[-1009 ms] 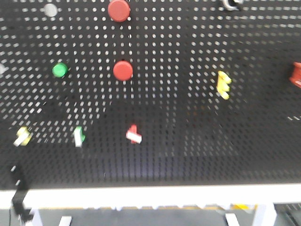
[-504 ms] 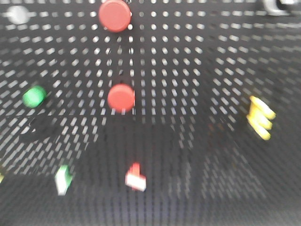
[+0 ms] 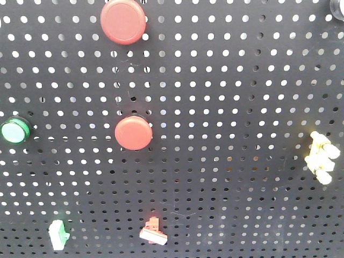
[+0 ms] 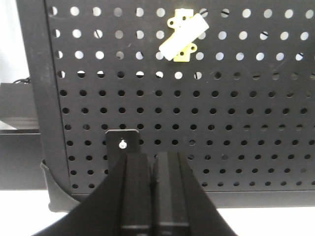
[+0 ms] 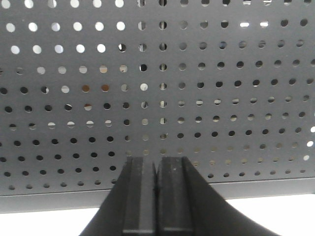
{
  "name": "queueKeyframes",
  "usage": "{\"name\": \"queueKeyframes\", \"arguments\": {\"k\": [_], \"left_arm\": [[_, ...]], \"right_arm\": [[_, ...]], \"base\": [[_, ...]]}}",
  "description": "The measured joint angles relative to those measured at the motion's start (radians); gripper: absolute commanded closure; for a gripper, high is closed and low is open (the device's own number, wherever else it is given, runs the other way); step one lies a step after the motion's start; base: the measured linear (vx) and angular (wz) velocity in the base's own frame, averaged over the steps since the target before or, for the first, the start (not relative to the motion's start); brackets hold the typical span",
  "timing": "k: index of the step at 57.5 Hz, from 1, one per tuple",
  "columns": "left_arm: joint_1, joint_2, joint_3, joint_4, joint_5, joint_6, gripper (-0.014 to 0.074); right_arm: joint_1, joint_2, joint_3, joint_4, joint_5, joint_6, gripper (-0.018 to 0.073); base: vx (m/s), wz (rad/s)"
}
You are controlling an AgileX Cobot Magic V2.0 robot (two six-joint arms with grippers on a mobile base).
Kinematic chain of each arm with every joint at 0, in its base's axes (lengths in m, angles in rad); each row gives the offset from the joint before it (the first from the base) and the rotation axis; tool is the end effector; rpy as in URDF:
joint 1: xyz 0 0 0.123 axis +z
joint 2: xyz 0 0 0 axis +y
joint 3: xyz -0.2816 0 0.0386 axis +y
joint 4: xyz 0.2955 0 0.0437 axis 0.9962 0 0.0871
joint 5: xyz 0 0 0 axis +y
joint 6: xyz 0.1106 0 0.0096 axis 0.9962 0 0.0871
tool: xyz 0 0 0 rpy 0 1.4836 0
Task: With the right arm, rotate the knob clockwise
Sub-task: 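Move the right gripper toward the small silver knob on the pegboard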
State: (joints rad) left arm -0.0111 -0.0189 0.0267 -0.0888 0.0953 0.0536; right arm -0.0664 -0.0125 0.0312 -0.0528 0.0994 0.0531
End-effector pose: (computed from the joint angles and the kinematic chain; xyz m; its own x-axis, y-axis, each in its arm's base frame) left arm 0.1245 -0.0023 0.1959 -0.0162 -0.0346 -0.9993 0.0190 0.9992 -0.0349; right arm 0.1249 -0.0089 0.1928 -0.0307 0.0026 -0.9995 0.0716 0.9974 0.0004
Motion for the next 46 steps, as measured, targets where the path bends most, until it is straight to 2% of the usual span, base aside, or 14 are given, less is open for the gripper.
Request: {"name": "queueKeyframes", "arguments": {"k": [15,36,40,46], "left_arm": [[0.000,0.000,0.000,0.000,0.000,0.000,0.0603],[0.000,0.000,0.000,0.000,0.000,0.000,0.0603],[0.000,0.000,0.000,0.000,0.000,0.000,0.0603],[0.000,0.000,0.000,0.000,0.000,0.000,0.0603]], "right_arm": [[0.000,0.000,0.000,0.000,-0.008,0.000,0.0568],[0.000,0.000,-0.001,-0.001,-0.203,-0.010,0.0568],[0.000,0.000,-0.028,-0.005,-0.172,-0.012,0.0568],[0.000,0.000,-0.163,-0.041,-0.063,-0.027,0.0568]], "base": [[0.00,0.00],[0.00,0.00],[0.00,0.00],[0.00,0.00]]}}
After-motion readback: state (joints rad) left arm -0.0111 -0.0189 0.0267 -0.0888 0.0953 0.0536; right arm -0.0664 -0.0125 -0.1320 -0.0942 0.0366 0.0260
